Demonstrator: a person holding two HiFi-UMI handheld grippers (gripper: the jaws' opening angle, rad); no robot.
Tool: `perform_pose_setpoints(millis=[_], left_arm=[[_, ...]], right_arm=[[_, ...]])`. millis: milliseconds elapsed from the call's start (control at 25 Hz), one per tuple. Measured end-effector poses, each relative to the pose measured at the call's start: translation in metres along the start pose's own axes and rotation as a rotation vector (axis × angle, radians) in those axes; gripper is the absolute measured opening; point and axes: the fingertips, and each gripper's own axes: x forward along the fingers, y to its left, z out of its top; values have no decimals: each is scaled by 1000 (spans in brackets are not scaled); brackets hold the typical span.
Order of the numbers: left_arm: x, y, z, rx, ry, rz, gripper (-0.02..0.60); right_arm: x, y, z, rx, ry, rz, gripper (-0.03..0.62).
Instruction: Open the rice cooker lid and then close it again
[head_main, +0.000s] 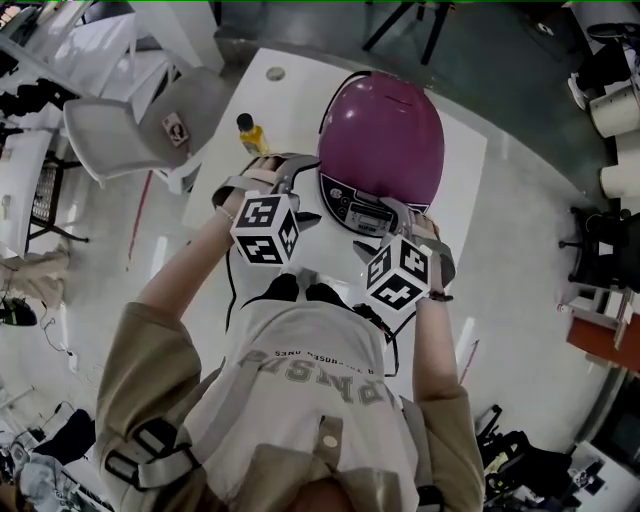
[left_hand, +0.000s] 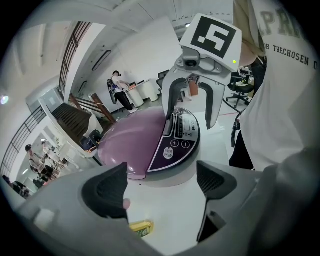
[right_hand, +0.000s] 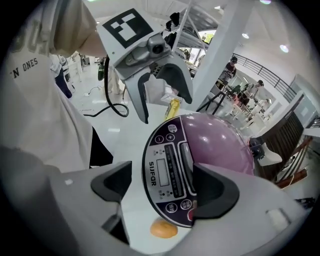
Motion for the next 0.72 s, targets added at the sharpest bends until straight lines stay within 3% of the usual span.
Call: perform_pose_setpoints(millis=[360, 720], left_arm=[[11, -2, 2, 34, 14, -25, 446], [22, -7, -2, 57, 49, -61, 449]], right_arm=[[6, 7, -5, -79, 93, 3, 397], [8, 7, -6, -83, 110, -24, 399]])
